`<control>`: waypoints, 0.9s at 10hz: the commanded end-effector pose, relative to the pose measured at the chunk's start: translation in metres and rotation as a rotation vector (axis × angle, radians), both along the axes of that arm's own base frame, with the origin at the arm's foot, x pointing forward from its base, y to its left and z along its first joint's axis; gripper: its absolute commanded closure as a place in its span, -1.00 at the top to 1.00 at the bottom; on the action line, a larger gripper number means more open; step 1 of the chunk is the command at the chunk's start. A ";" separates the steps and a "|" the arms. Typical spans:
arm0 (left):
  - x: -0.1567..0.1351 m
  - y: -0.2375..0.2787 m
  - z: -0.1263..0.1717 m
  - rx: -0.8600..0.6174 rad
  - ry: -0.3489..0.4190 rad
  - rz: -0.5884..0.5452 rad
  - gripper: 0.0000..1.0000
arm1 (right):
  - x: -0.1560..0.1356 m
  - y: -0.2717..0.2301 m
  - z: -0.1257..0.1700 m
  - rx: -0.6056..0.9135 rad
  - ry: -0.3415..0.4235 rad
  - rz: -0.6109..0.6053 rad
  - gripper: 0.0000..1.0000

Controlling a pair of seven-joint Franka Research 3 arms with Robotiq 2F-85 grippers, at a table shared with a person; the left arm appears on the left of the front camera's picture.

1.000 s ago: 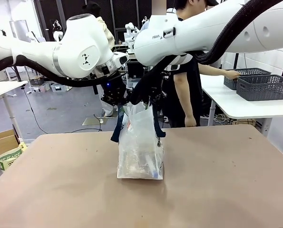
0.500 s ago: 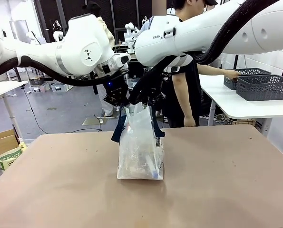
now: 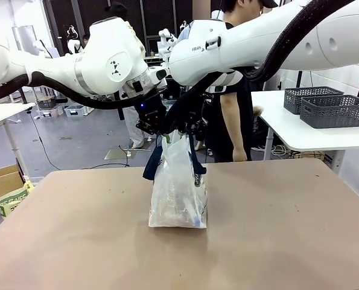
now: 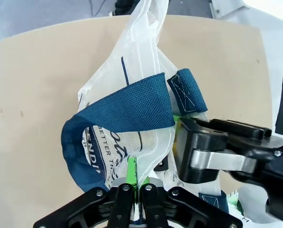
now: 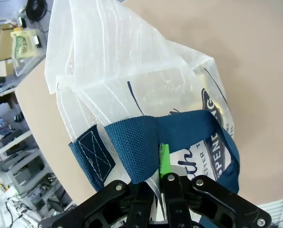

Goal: Transfer purchased items from the store into the shopping bag.
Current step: Move the Reusable shopping bag to the right side of the table.

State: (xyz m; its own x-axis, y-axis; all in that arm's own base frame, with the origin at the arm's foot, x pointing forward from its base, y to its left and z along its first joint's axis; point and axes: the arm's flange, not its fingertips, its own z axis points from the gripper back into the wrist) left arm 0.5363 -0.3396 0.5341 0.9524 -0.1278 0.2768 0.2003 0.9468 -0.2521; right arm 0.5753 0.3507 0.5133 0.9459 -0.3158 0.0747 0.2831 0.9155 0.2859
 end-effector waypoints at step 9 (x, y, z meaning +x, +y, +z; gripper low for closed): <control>-0.004 0.004 0.001 0.019 -0.022 -0.005 0.48 | 0.004 0.006 -0.002 -0.014 -0.022 -0.023 -1.00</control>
State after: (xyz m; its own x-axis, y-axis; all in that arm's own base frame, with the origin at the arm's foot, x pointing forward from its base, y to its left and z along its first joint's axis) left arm 0.5357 -0.3400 0.5357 0.9504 -0.1299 0.2827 0.2036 0.9468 -0.2493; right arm 0.5745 0.3529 0.5126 0.9455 -0.3160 0.0781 0.2827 0.9162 0.2841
